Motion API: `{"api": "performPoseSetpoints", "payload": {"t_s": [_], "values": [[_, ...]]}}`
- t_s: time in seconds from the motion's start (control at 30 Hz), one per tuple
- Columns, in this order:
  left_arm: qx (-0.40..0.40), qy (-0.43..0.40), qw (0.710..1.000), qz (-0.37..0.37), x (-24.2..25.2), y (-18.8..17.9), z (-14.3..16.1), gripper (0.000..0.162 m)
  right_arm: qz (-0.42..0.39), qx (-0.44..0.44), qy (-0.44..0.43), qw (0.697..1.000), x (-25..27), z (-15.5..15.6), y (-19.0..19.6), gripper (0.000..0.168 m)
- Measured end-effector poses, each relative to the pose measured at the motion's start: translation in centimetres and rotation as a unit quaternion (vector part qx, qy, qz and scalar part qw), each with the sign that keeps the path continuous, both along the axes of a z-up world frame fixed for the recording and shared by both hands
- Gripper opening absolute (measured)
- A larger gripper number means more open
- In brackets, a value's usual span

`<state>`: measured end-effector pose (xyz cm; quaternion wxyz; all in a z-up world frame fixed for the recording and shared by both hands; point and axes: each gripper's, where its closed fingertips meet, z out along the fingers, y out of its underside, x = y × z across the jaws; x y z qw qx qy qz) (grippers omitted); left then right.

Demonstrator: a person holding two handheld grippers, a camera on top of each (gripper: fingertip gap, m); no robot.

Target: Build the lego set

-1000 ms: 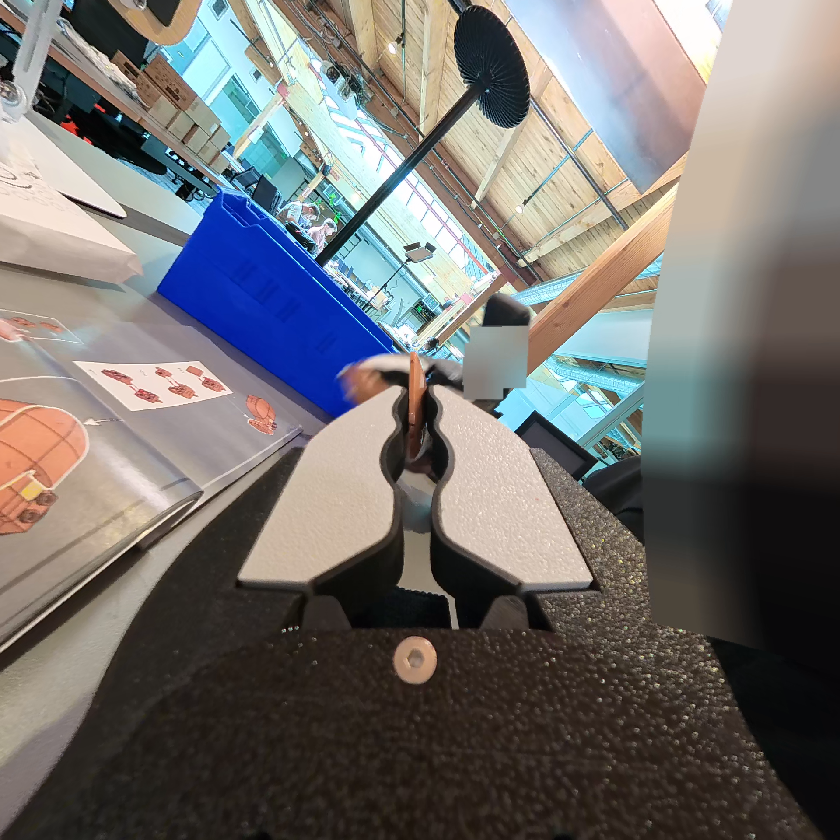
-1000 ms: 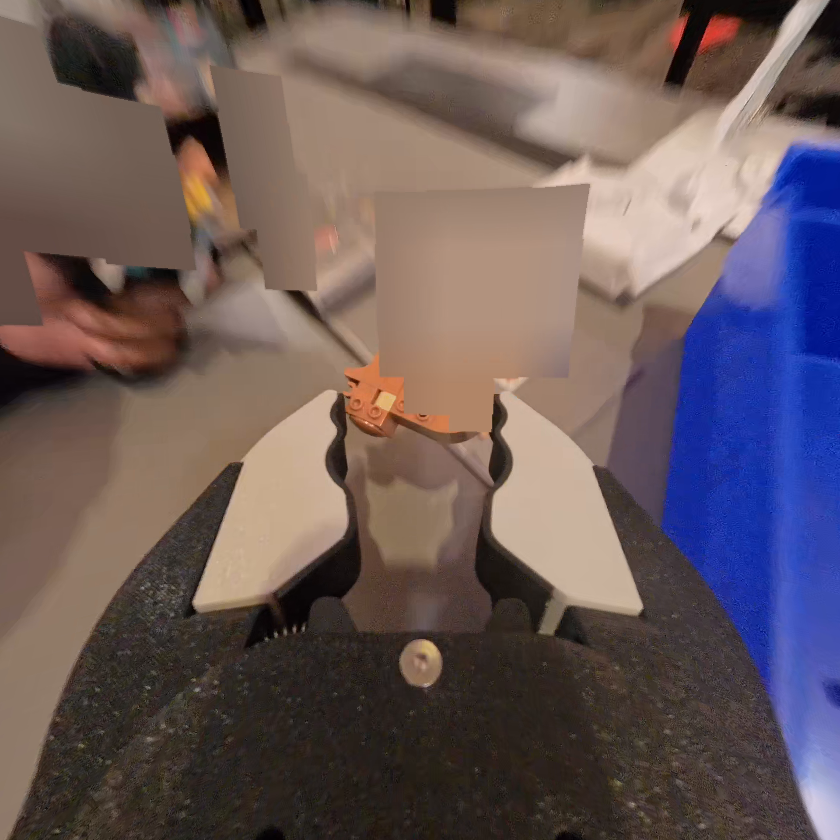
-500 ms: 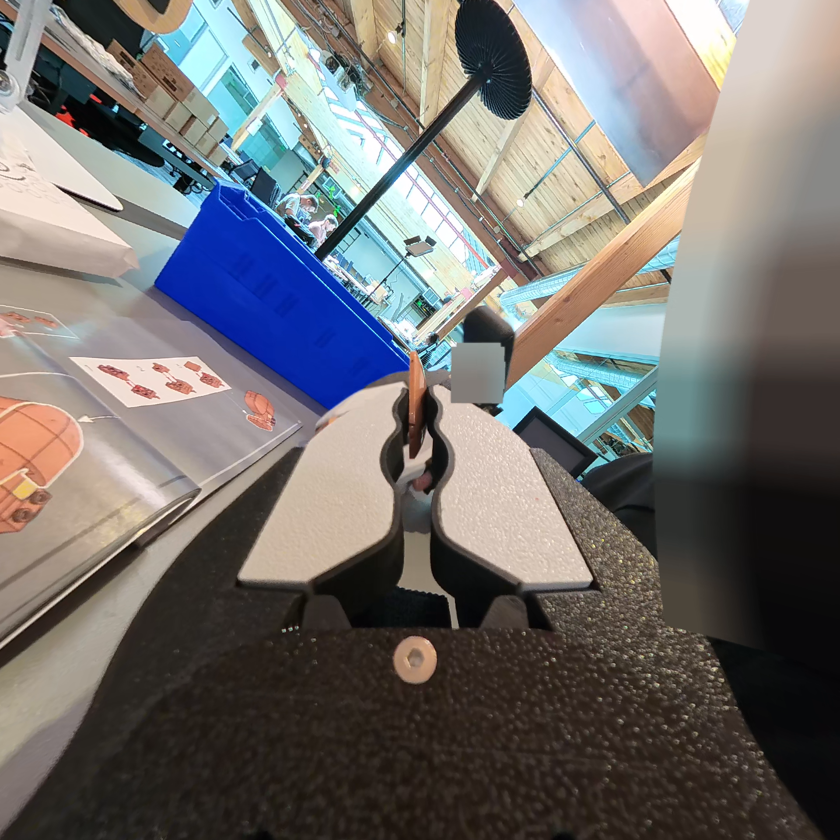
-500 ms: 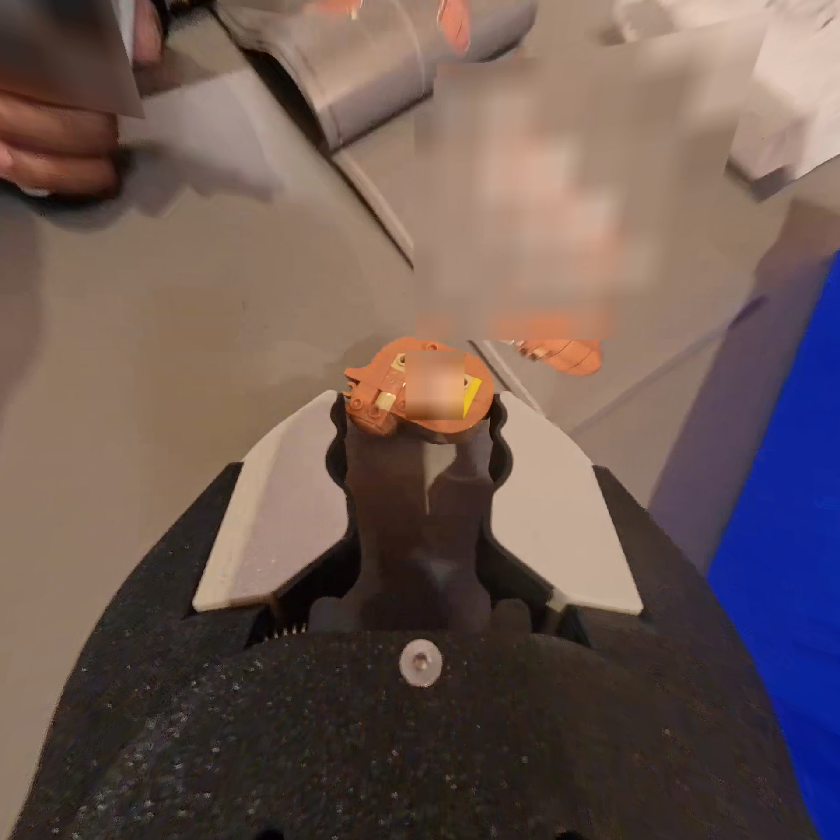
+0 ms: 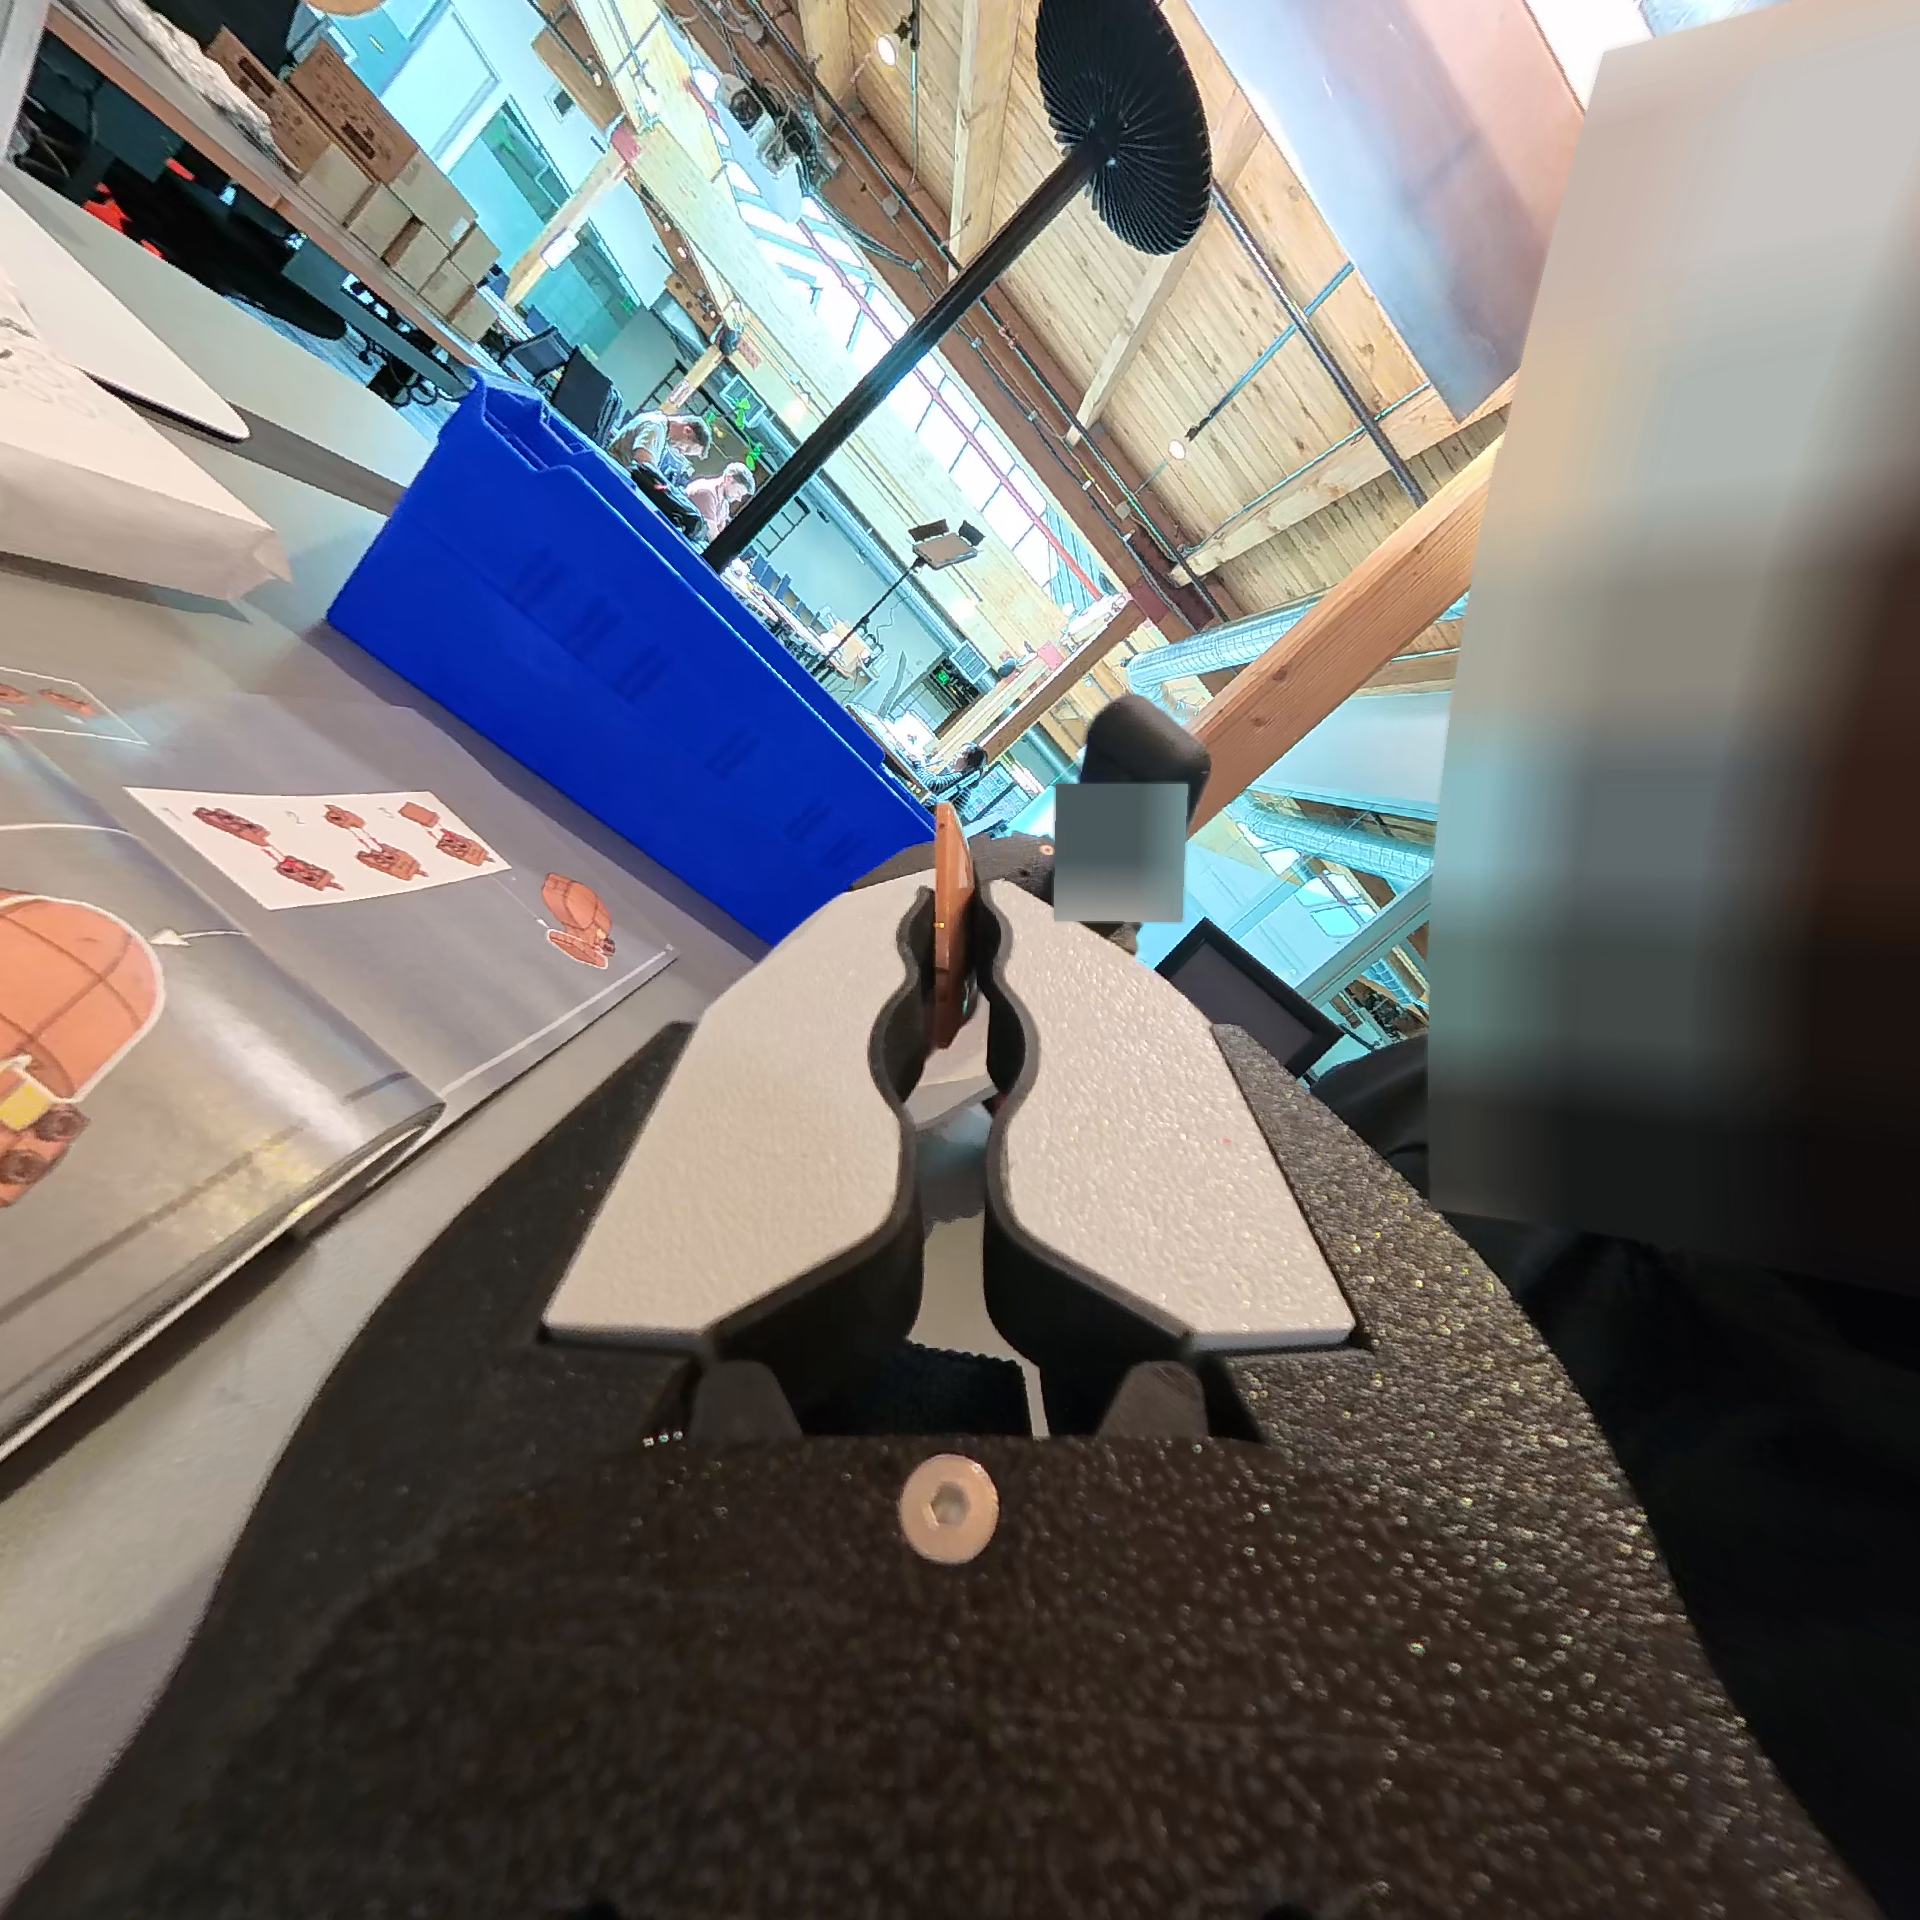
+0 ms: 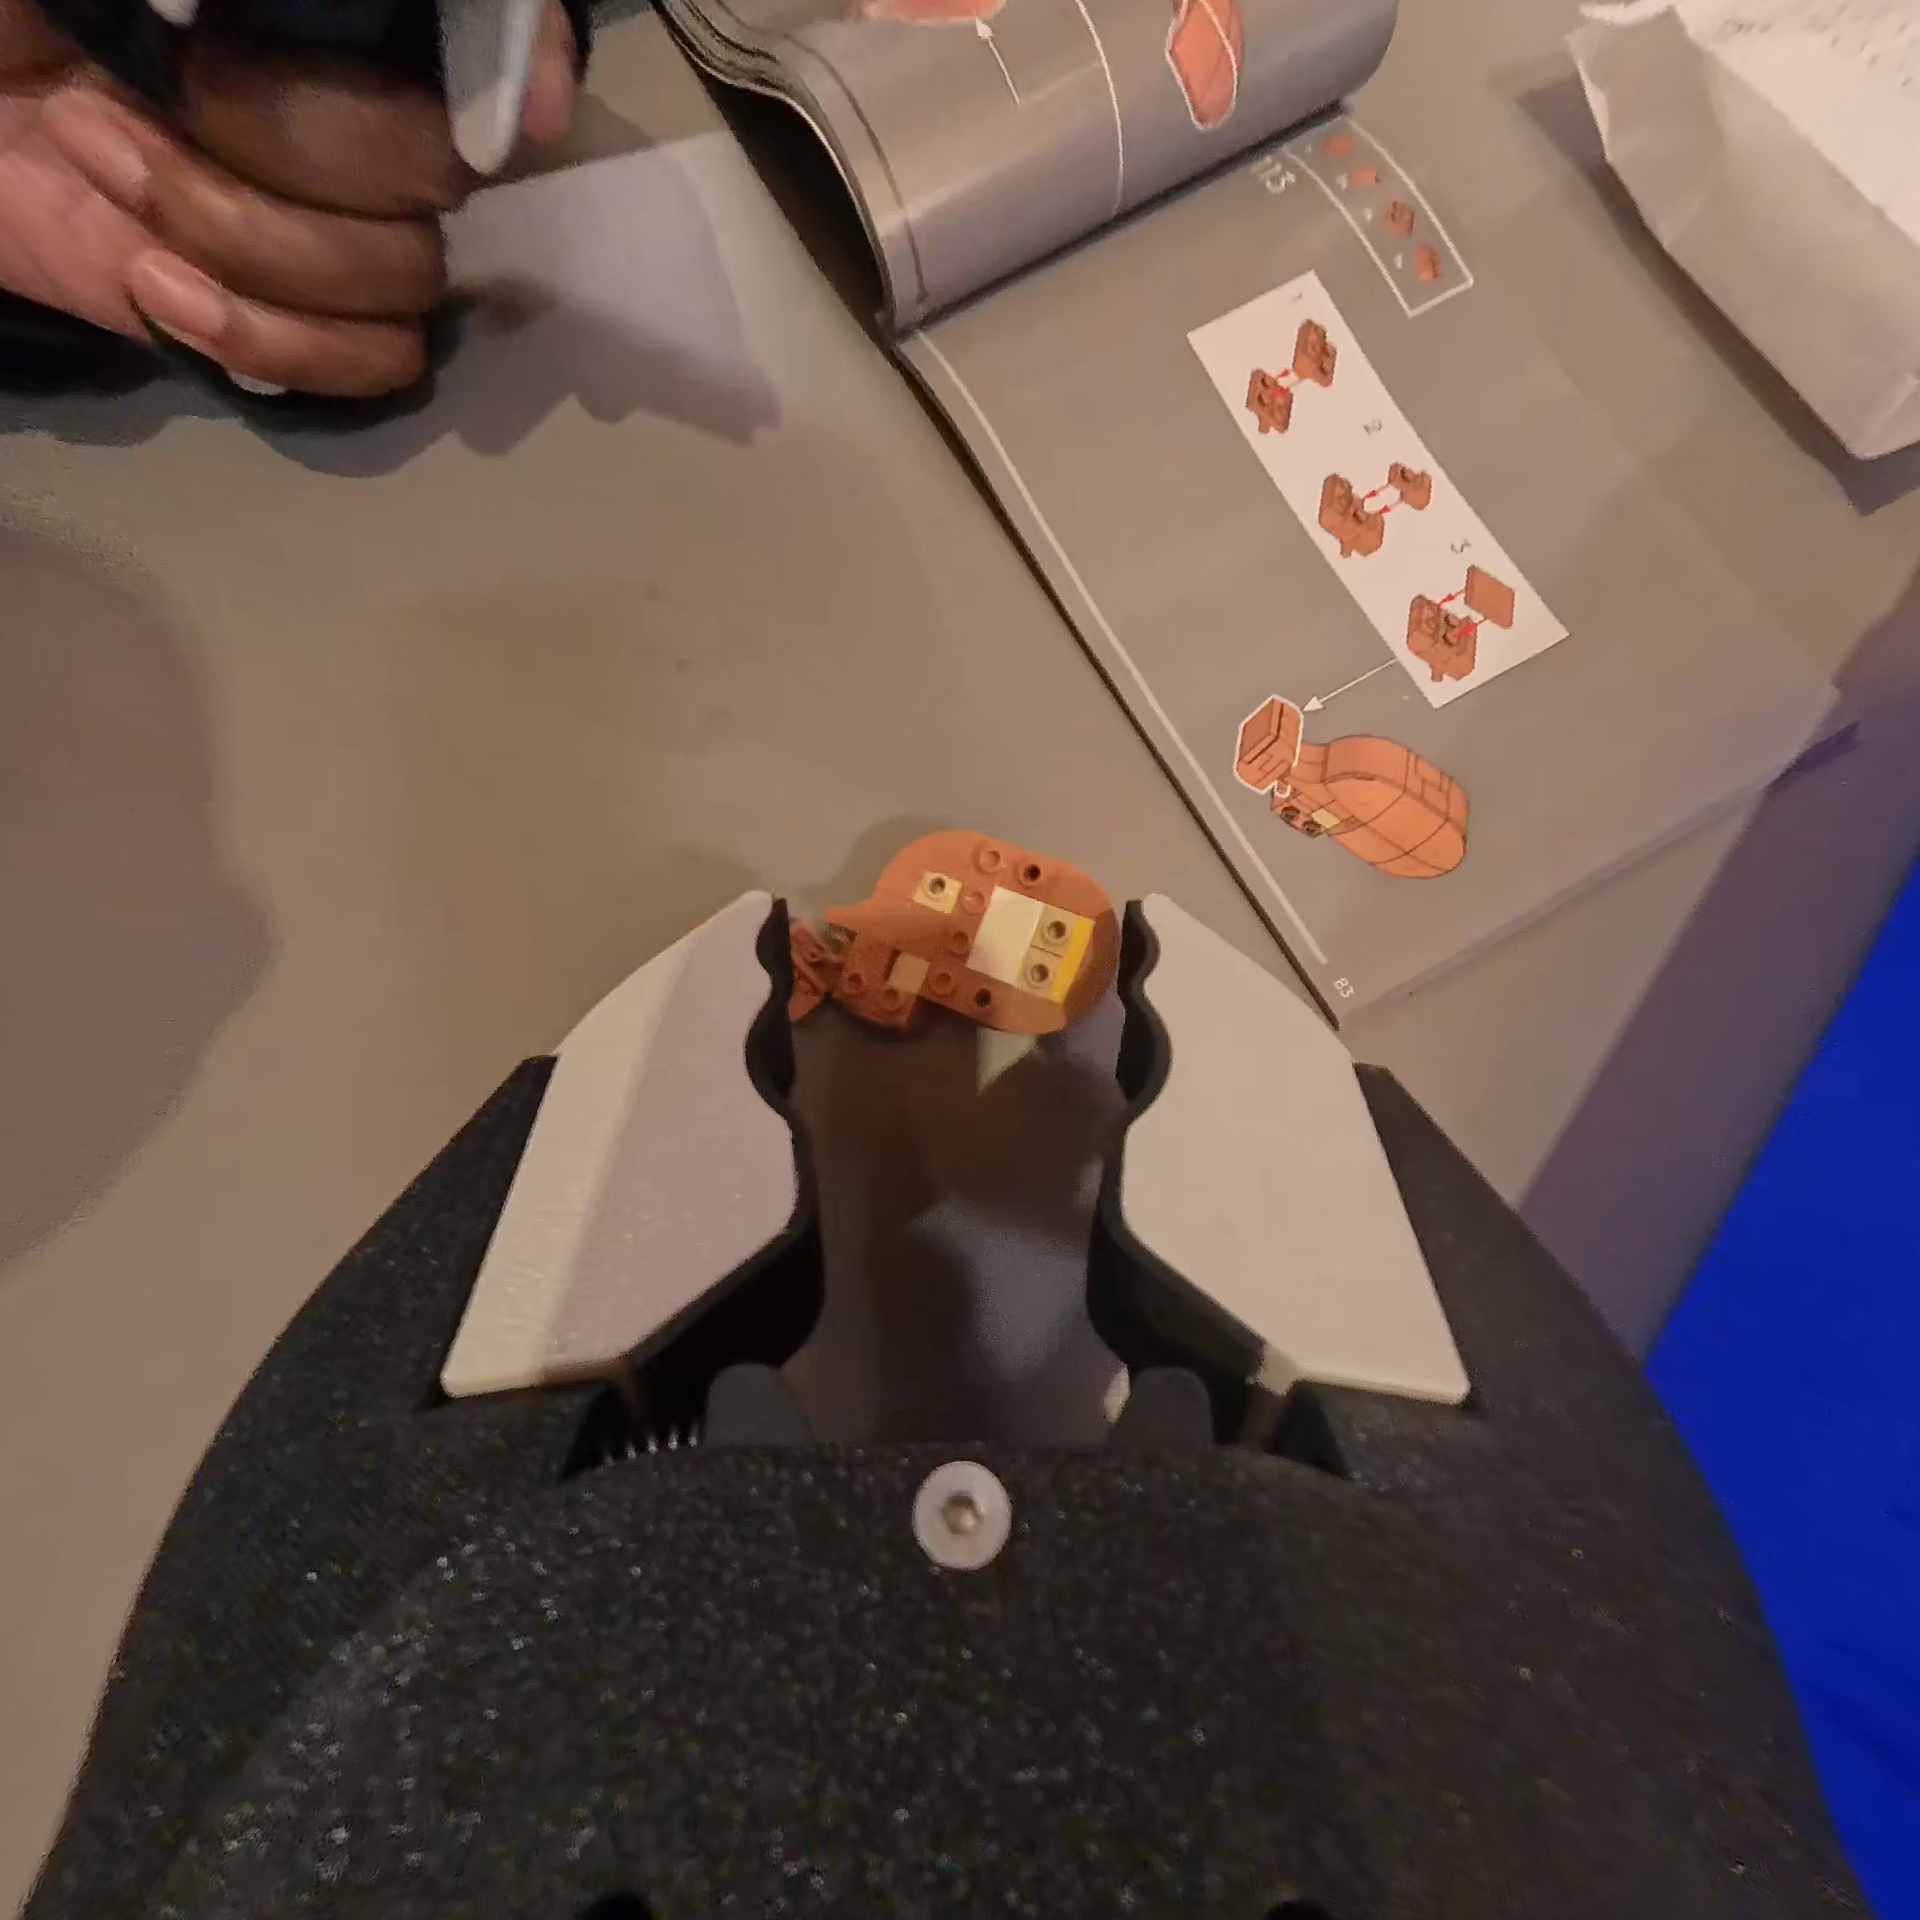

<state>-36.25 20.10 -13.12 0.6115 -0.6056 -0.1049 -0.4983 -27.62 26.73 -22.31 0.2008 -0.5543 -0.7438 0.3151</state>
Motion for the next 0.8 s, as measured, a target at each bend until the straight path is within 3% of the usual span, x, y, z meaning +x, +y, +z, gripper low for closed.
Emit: {"api": "performPoseSetpoints", "payload": {"t_s": [0.33,0.43,0.53,0.6,0.7,0.8], "values": [[0.001,0.009,1.000,-0.007,0.3,0.1,0.0,0.006,0.030,-0.042,0.057,0.997,1.4,4.5,-2.2,0.059],[0.000,0.018,1.000,-0.006,0.5,0.2,-0.1,0.006,0.024,-0.039,0.071,0.996,3.9,7.6,-1.2,0.055],[-0.002,0.028,1.000,-0.006,0.7,0.2,-0.2,0.006,-0.042,0.080,0.093,0.991,6.5,12.5,6.5,0.039],[-0.003,0.033,0.999,-0.008,0.8,0.2,-0.3,0.006,-0.092,0.153,0.047,0.983,7.3,13.5,13.6,0.030],[-0.003,0.038,0.999,-0.008,1.0,0.2,-0.3,0.006,-0.118,0.126,-0.126,0.977,7.8,8.7,21.2,0.030],[-0.001,0.044,0.999,-0.006,1.1,0.1,-0.2,0.006,-0.119,0.122,-0.259,0.951,9.1,3.1,24.5,0.032]]}}
